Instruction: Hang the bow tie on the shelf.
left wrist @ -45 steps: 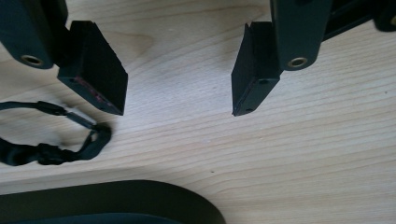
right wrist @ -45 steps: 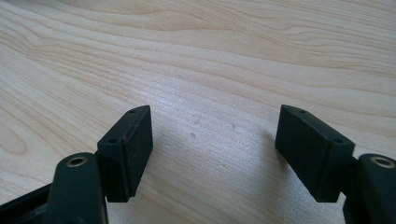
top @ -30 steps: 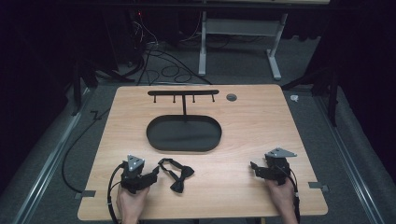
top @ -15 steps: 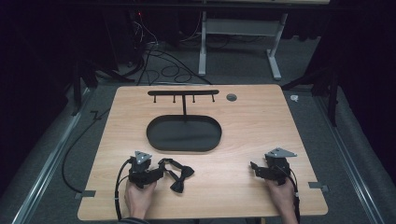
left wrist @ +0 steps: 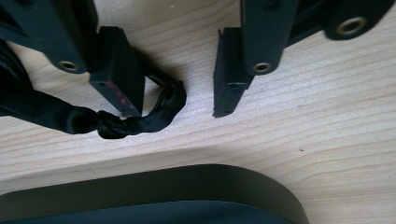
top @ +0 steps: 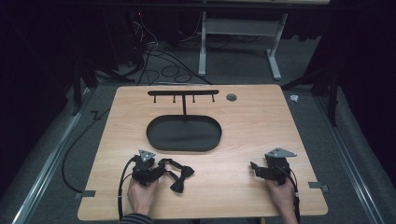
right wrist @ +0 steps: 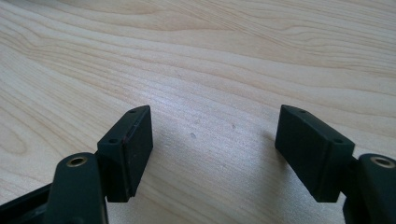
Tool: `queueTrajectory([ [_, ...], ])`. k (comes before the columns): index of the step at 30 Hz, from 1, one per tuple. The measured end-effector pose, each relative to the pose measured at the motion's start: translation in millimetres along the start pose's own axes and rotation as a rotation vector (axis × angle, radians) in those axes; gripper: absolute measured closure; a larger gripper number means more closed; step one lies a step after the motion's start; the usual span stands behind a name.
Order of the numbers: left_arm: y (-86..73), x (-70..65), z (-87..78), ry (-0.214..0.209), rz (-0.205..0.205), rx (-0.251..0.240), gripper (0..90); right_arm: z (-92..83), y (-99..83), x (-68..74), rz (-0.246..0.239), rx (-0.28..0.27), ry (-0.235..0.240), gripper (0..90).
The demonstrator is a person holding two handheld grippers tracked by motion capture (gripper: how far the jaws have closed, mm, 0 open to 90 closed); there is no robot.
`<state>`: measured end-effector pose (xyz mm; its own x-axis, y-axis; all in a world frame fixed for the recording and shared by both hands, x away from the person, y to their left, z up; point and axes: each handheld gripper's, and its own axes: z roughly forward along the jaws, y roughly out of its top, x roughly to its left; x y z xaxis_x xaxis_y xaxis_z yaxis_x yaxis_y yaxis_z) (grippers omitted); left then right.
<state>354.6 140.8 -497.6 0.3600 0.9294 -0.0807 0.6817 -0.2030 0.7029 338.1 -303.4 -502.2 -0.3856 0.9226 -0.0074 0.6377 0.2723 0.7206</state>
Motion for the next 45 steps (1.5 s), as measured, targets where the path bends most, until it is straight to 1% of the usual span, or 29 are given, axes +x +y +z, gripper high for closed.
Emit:
queueTrajectory([
  [1,-0.2,-0.2,-0.2,0.004,0.004,0.000,57.4,0.0,0.0,-0.1,-0.001,0.000,0.000,28.9],
  [6,-1.6,-1.9,-0.6,0.036,0.050,-0.003,67.3,0.0,0.0,-0.1,-0.001,0.000,0.000,28.9],
  [13,-1.9,-0.4,-1.1,0.024,0.062,-0.003,82.7,0.0,0.0,0.0,0.000,0.000,0.000,28.9],
  [15,-1.9,-0.1,-0.9,0.019,0.064,-0.004,84.7,0.0,0.0,-0.1,-0.001,-0.001,0.000,28.9],
  [22,-1.6,2.0,-1.1,-0.005,0.056,-0.008,86.2,0.0,0.0,-0.1,-0.002,-0.001,0.000,28.9],
  [26,-0.8,2.9,-7.3,-0.020,0.051,-0.024,86.4,0.0,0.0,-0.1,0.000,0.000,0.000,28.9],
  [29,1.8,2.9,-12.8,-0.028,0.059,-0.036,86.4,0.0,0.1,0.0,0.001,0.000,0.000,28.9],
  [37,16.0,1.4,-31.8,-0.046,0.092,-0.084,86.4,0.0,0.0,-0.1,-0.001,-0.001,0.000,28.9],
  [41,22.4,0.2,-40.7,-0.055,0.099,-0.111,86.4,0.0,0.0,-0.1,-0.001,-0.001,0.000,28.9],
  [45,28.8,-2.0,-47.3,-0.063,0.117,-0.125,86.4,0.0,0.1,0.0,0.000,0.000,0.000,28.9],
])
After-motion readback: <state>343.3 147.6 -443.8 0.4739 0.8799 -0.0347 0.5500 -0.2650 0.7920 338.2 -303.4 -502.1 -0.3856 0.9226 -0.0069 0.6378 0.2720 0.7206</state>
